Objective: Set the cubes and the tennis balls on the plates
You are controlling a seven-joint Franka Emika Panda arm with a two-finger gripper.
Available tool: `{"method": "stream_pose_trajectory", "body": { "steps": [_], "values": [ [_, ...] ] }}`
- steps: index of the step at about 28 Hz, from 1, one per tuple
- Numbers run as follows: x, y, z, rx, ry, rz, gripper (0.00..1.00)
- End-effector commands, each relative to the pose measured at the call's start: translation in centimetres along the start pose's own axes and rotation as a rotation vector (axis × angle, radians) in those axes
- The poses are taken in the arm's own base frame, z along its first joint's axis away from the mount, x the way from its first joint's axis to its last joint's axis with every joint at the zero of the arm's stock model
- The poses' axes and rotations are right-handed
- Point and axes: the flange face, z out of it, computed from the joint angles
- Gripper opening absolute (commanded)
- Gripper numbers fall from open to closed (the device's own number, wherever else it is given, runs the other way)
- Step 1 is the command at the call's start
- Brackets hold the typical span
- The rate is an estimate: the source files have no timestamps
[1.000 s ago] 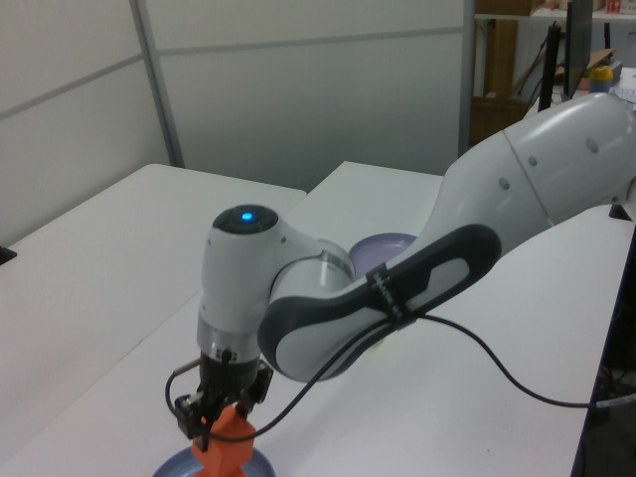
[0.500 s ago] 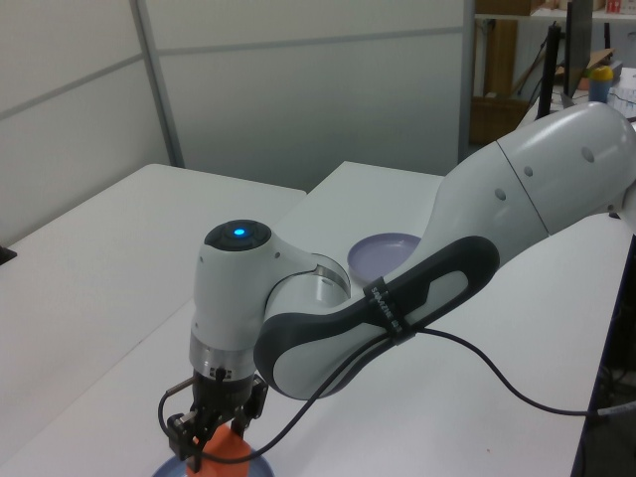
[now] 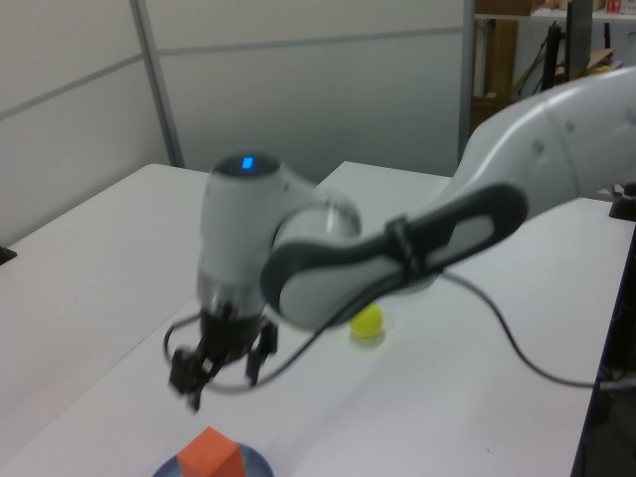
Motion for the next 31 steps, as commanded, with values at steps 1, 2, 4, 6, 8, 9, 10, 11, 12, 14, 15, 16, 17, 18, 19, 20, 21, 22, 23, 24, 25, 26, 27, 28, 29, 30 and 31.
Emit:
{"method": "stream_pose_trajectory", "body": {
  "steps": [1, 2, 4, 6, 8, 9, 10, 11, 12, 14, 15, 16, 17, 18, 19, 20, 21, 22, 23, 24, 25, 26, 27, 28, 29, 30, 31],
  "values": [
    [2.7, 5.8, -3.1, -0.04, -0.034, 0.027, 1.0],
    [3.1, 6.9, -3.1, -0.054, -0.042, 0.029, 1.0],
    [4.5, 10.2, -3.3, -0.076, -0.054, 0.027, 1.0],
    [5.4, 12.7, -3.2, -0.082, -0.062, 0.027, 1.0],
    [6.0, 14.9, -3.1, -0.084, -0.075, 0.015, 1.0],
    [6.4, 17.1, -2.6, -0.098, -0.089, -0.003, 1.0],
    [6.7, 18.2, -2.4, -0.104, -0.095, -0.007, 1.0],
    [7.1, 19.3, -2.2, -0.109, -0.098, -0.01, 1.0],
    [7.5, 20.5, -2.0, -0.116, -0.104, -0.01, 1.0],
    [8.1, 23.6, -1.1, -0.133, -0.124, -0.021, 1.0],
    [8.2, 24.6, -0.8, -0.138, -0.131, -0.024, 1.0],
    [8.3, 25.5, -0.5, -0.142, -0.139, -0.027, 1.0],
    [8.4, 26.4, -0.2, -0.142, -0.146, -0.026, 1.0],
    [8.7, 27.8, 0.1, -0.135, -0.158, -0.023, 1.0],
    [8.8, 28.5, 0.4, -0.13, -0.165, -0.024, 1.0],
    [9.0, 29.1, 0.4, -0.126, -0.168, -0.024, 1.0],
    [9.1, 29.9, 0.5, -0.125, -0.171, -0.025, 1.0],
    [9.3, 30.5, 0.6, -0.123, -0.173, -0.026, 1.0],
    [9.3, 31.4, 1.1, -0.122, -0.181, -0.028, 1.0],
    [9.4, 31.8, 1.6, -0.123, -0.189, -0.03, 1.0],
    [9.5, 32.1, 2.1, -0.125, -0.197, -0.031, 1.0],
    [9.5, 32.3, 2.5, -0.125, -0.202, -0.035, 1.0],
    [9.6, 32.7, 2.9, -0.125, -0.208, -0.033, 1.0],
    [9.9, 33.1, 4.2, -0.131, -0.218, -0.034, 1.0],
    [9.9, 33.2, 4.8, -0.131, -0.219, -0.036, 1.0],
    [10.1, 33.3, 5.3, -0.132, -0.214, -0.035, 1.0],
    [10.1, 33.3, 5.9, -0.133, -0.211, -0.034, 1.0]
  ]
}}
